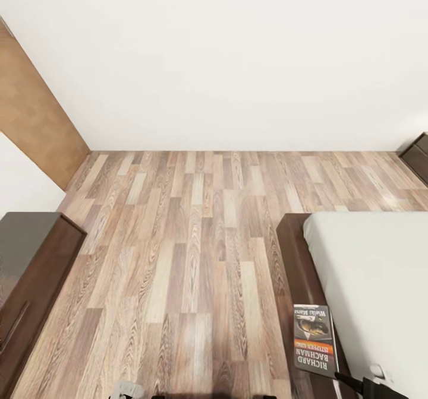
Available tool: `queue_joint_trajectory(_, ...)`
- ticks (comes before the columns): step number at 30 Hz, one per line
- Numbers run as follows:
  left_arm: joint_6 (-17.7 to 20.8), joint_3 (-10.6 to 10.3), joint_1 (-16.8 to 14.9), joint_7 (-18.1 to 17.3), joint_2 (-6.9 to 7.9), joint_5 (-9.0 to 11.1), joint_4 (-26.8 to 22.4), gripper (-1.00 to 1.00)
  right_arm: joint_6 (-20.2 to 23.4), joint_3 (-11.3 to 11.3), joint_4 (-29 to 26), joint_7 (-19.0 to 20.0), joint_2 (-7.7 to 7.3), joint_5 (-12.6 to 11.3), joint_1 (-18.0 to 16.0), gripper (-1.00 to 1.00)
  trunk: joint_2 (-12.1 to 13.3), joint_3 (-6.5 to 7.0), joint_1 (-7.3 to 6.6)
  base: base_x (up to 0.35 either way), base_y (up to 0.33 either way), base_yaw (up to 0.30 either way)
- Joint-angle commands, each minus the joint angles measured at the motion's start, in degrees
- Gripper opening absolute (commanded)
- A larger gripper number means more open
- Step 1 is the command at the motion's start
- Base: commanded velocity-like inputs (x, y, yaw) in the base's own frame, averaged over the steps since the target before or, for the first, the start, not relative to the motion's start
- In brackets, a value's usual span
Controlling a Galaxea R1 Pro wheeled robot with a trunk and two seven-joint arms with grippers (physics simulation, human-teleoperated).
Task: In the bedroom, move the book from the bed onto either nightstand, and place the two sandals side by side next to the bed.
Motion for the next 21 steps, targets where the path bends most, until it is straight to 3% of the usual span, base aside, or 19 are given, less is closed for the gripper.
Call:
queue_joint_trajectory(1, -0.4, 0.4, 0.0, -0.2, -0.02, -0.6, 0.0, 1.00, 0.1, 0.5, 0.0, 0.1, 0.02, -0.6, 0.0, -1.00, -0.1, 0.04, 0.02, 0.000, 0.000, 0.094)
queue_joint_trajectory(7, -0.4, 0.4, 0.0, -0.2, -0.08, -0.6, 0.1, 1.00, -4.4, 0.7, -0.1, 0.2, 0.26, -0.4, 0.0, -1.00, -0.1, 0.60, 0.02, 0.000, 0.000, 0.070)
queue_joint_trajectory(21, -0.4, 0.4, 0.0, -0.2, -0.47, -0.5, 2.2, 1.00, -7.2, 0.8, -0.3, 0.1, 0.33, -0.3, 0.0, -1.00, -0.1, 1.92, 0.02, 0.000, 0.000, 0.004)
